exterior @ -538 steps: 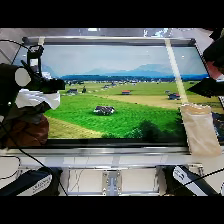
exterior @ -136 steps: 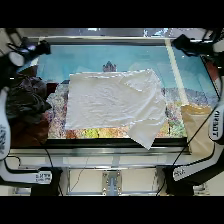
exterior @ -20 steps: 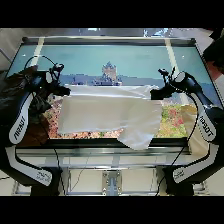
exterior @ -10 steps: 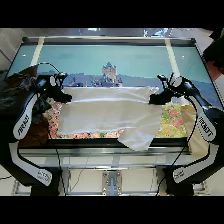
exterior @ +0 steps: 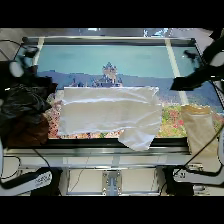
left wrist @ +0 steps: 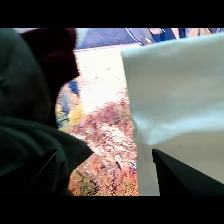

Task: Fold the shirts.

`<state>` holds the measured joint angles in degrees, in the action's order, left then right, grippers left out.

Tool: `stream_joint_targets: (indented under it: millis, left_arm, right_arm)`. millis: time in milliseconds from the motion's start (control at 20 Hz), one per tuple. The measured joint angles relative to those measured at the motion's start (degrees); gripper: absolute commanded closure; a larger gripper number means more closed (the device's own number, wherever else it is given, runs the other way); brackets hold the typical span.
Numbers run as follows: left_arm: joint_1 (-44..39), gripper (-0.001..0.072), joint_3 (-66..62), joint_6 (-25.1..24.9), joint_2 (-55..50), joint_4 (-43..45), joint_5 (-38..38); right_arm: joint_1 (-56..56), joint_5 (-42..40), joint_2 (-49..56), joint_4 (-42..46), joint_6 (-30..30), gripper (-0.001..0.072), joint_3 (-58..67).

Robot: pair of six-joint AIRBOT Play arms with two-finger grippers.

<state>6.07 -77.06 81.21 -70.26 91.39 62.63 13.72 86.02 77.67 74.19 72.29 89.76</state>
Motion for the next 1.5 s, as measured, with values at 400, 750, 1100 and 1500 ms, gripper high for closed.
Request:
stream_joint_targets:
  millis: [400,750,1100,1500]
  left_arm:
    - [17.8,0.004,37.0,17.7,21.1,-11.5,-0.6]
    - [20.8,0.008,58.0,19.6,23.4,-31.0,-6.7]
    - [20.7,0.0249,62.0,20.0,23.4,-37.9,-13.2]
    - [16.8,0.0692,62.3,14.9,15.5,-45.6,-19.0]
  right_arm:
    - [12.6,-1.3,-17.4,-12.0,2.8,0.0213,-39.5]
    - [7.9,-5.2,-19.1,-20.4,1.7,0.0215,-61.7]
    - [5.4,-9.6,-19.3,-24.7,1.3,0.0218,-64.5]
    - [5.1,-10.7,-19.3,-25.7,1.2,0.023,-64.9]
